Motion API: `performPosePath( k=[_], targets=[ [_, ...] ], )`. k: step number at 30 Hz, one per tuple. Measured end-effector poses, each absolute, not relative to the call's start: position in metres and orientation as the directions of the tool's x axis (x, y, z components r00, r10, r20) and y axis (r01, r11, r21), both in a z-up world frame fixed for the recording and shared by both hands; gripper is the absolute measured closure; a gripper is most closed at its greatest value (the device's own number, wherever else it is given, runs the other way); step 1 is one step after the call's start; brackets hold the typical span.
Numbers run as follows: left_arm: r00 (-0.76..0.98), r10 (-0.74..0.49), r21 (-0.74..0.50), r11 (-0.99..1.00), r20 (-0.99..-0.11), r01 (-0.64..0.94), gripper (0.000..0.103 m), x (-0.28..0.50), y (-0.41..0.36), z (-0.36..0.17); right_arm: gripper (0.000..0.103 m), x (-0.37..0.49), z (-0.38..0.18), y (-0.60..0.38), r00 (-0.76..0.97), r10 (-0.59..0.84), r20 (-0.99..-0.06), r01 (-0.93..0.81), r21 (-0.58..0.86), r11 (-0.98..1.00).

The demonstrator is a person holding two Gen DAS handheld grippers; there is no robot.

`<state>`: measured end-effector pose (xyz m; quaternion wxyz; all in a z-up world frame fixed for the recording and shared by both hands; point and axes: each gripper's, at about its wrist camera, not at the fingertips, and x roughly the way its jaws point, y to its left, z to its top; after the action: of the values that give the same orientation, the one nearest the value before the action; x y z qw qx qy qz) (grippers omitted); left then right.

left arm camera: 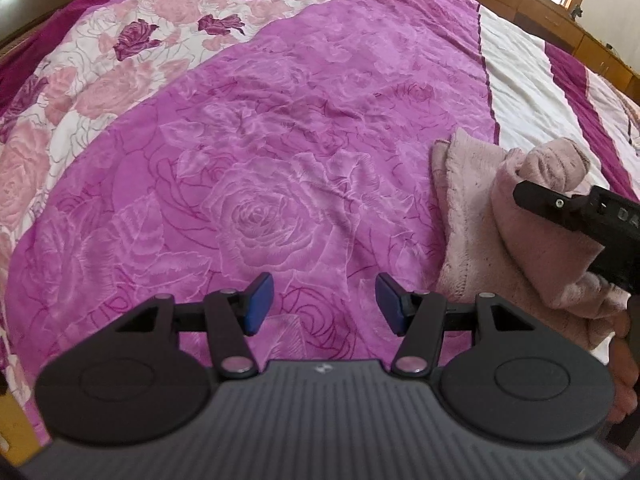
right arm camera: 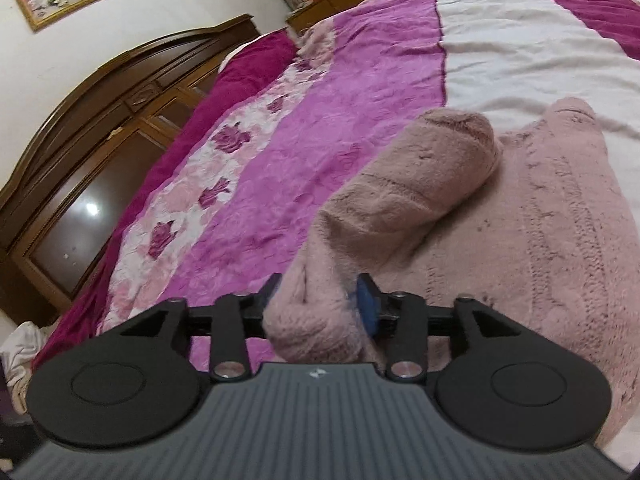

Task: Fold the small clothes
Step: 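Fold the held end over the cardigan and open the right tool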

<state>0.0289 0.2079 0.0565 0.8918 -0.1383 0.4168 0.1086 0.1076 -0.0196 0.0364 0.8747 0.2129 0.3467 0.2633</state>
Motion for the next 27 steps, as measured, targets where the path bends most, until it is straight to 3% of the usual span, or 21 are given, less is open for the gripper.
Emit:
performPosePath(
  k=[2, 12, 27],
  targets=[
    [0.638, 0.07, -0.162, 0.94, -0.767, -0.299, 0.045, 0.031, 0.206, 0.059, 0.046, 0.104, 0.041, -0.024, 0.607, 0.63, -0.484, -0.324, 0.573, 0.753],
    [0.709, -0.011, -0.204, 0.961, -0.706, -0.188, 0.045, 0.056, 0.186, 0.089, 0.046, 0.058, 0.069, -0.052, 0.65, 0.591, -0.477, -0.378, 0.472, 0.796],
    [0.717, -0.109, -0.127, 0.991, -0.689, 0.029, 0.045, 0.113, 0.121, 0.088, 0.046, 0.05, 0.075, -0.129, 0.761, 0.419, -0.496, -0.174, 0.465, 0.868]
  ],
)
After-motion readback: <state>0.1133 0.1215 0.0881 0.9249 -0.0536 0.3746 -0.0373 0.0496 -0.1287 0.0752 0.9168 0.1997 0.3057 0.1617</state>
